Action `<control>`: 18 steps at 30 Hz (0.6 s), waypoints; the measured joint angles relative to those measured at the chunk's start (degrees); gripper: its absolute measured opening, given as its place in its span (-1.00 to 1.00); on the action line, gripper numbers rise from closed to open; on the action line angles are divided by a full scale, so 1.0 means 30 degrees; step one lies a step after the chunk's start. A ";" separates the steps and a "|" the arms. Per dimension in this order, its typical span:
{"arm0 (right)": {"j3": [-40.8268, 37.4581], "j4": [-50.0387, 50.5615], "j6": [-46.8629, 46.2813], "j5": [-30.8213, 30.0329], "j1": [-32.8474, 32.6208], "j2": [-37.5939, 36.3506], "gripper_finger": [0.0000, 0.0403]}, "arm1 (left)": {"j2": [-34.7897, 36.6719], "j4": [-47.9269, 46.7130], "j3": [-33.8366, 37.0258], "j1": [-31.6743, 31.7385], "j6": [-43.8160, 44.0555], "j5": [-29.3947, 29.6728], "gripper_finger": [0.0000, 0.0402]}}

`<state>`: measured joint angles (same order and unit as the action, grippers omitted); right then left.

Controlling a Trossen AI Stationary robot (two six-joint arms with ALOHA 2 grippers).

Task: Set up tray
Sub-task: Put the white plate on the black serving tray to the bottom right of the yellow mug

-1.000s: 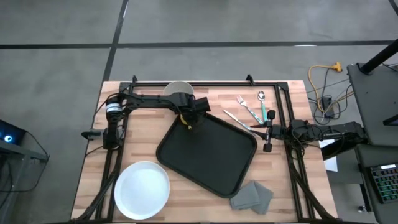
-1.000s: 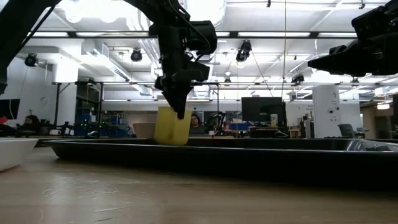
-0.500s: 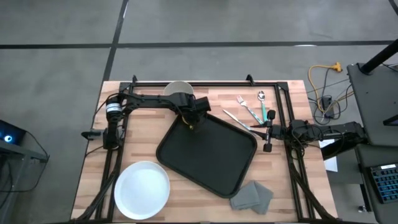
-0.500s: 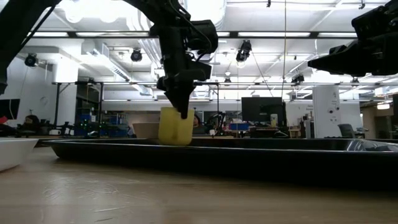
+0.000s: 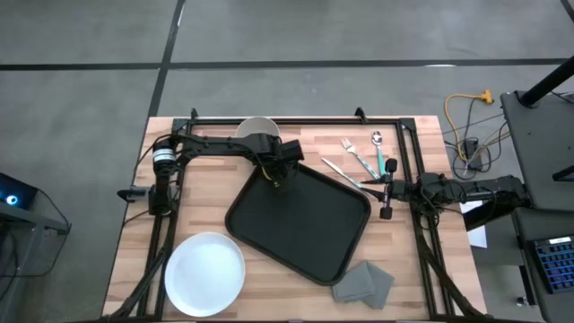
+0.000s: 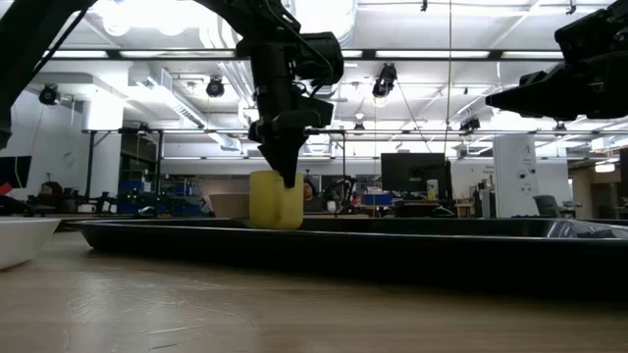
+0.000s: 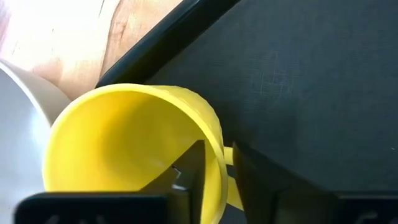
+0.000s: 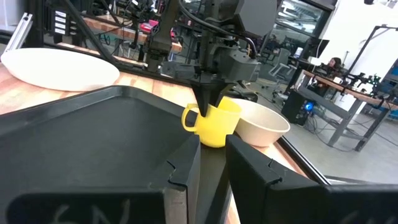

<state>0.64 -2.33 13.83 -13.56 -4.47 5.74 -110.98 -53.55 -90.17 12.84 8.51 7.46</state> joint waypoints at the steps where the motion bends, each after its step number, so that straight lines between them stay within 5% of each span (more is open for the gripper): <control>1: 0.0000 0.0004 -0.0046 0.0000 0.0000 -0.0007 -0.66 | 0.0000 0.0004 0.0000 0.0000 -0.0007 0.0000 -0.60; 8: -0.0007 0.0000 -0.0046 0.0000 0.0000 -0.0001 -0.66 | 0.0022 -0.0036 0.0000 0.0000 -0.0015 0.0000 -0.40; 18: 0.0000 0.0004 0.0034 -0.0004 0.0015 -0.0004 -0.66 | 0.0192 -0.1910 -0.0486 0.0000 -0.0017 -0.0010 -0.37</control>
<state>0.64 -2.32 13.93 -13.57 -4.43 5.73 -110.40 -59.28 -91.63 12.84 8.46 7.44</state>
